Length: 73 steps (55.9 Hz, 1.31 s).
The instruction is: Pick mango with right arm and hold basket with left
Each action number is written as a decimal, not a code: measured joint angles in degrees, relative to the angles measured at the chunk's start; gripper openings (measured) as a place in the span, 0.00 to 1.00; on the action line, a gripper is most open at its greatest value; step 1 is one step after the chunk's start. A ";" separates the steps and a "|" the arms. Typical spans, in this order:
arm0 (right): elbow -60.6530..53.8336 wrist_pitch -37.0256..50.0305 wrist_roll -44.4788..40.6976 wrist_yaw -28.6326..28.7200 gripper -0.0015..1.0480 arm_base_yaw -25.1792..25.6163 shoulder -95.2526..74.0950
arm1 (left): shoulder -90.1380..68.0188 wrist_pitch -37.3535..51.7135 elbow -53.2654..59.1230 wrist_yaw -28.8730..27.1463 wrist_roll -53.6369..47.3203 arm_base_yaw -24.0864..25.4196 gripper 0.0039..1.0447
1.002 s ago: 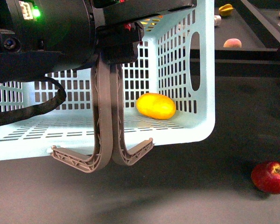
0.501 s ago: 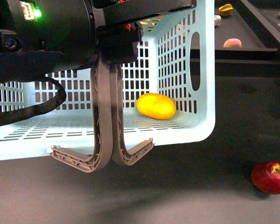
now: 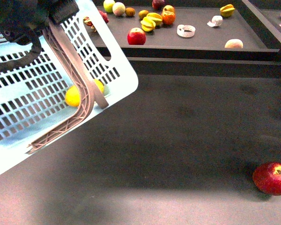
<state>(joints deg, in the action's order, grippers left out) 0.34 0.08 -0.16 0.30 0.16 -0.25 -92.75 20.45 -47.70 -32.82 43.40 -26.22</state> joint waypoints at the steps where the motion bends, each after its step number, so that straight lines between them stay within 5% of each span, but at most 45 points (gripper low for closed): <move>1: 0.00 0.00 -0.02 0.00 0.92 0.00 0.00 | -0.22 -0.48 -0.35 0.00 0.79 0.15 0.04; 27: 0.00 0.00 -0.02 0.00 0.92 0.00 0.00 | -8.96 -6.64 -4.15 -4.57 38.32 5.84 0.04; 49: 0.00 0.00 -0.02 0.00 0.92 0.00 0.00 | -19.67 -0.22 -7.50 -0.83 51.43 12.79 0.04; 68: 0.00 0.00 -0.02 0.00 0.92 0.00 0.00 | -22.77 1.62 -8.09 3.54 51.17 15.61 0.04; 73: 0.00 0.00 -0.02 0.00 0.92 0.00 0.00 | -22.95 1.40 -8.59 3.89 51.21 15.61 0.18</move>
<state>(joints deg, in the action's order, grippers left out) 0.34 0.08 -0.19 0.30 0.16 -0.25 -115.70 21.85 -56.29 -28.93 94.61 -10.61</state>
